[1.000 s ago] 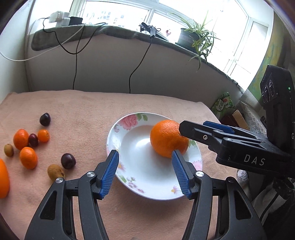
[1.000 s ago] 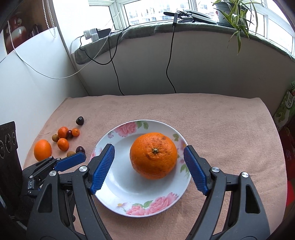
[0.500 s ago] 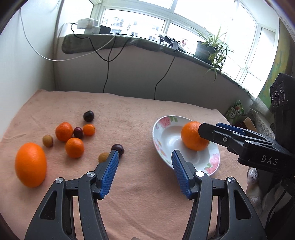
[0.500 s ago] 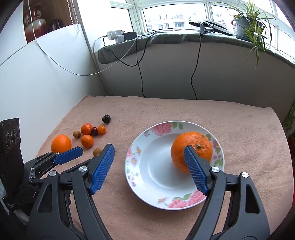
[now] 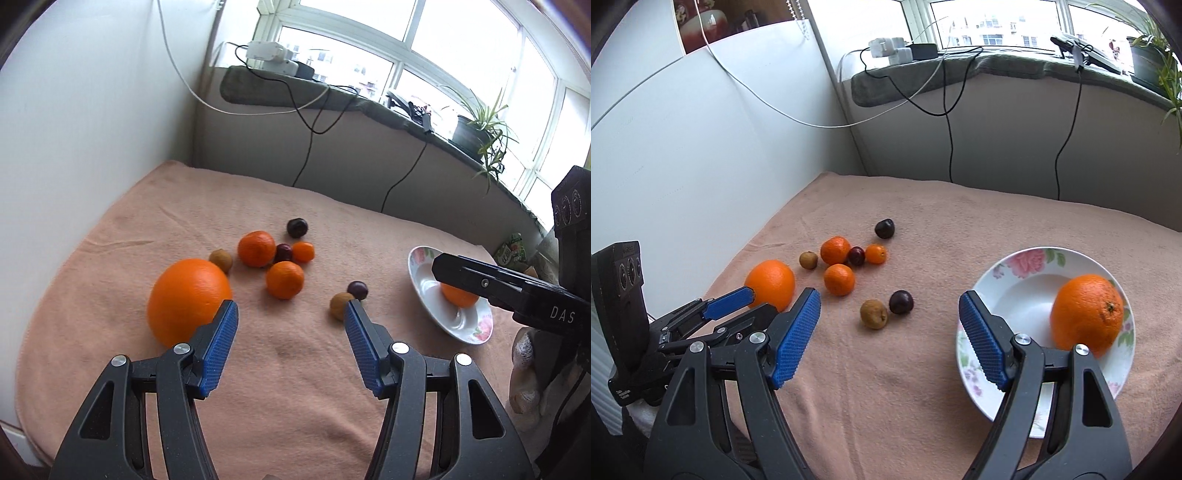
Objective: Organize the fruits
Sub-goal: 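Move the open right gripper to the large oval orange, then close the right gripper on the oval orange and lift it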
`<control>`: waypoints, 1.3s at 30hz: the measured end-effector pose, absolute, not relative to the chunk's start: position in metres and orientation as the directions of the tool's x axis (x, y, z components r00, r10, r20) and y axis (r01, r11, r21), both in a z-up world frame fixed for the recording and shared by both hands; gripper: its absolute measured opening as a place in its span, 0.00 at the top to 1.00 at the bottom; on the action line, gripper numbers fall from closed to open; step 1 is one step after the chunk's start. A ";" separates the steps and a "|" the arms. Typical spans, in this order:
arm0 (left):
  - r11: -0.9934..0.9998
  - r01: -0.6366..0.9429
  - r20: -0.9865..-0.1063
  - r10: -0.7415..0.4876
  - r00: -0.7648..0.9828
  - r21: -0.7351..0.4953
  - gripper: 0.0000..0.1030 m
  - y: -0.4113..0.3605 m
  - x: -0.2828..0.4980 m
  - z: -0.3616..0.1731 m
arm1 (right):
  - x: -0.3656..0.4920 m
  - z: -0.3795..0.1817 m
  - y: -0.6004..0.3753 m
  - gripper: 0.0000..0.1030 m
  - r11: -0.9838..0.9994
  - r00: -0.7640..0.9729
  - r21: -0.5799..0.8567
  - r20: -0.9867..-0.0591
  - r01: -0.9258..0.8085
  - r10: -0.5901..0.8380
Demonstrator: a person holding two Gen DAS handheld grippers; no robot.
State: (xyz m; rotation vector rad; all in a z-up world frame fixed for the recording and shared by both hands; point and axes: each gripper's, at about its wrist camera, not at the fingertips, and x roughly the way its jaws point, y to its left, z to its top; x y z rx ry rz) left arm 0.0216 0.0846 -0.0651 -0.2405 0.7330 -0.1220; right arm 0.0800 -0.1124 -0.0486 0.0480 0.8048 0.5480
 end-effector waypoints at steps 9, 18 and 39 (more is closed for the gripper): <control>0.960 -0.057 -0.665 -0.146 0.732 -0.274 0.42 0.134 0.013 -0.082 | 0.090 -0.064 -0.053 0.22 0.810 0.472 0.287 -0.694 -0.511 0.543; 0.955 -0.049 -0.683 -0.173 0.710 -0.293 0.42 0.147 0.021 -0.101 | 0.102 -0.086 -0.001 0.22 0.771 0.365 0.331 -0.734 -0.544 0.573; 0.944 0.001 -0.695 -0.244 0.677 -0.330 0.37 0.146 0.040 -0.116 | 0.129 -0.124 0.049 0.25 0.717 0.185 0.466 -0.758 -0.518 0.626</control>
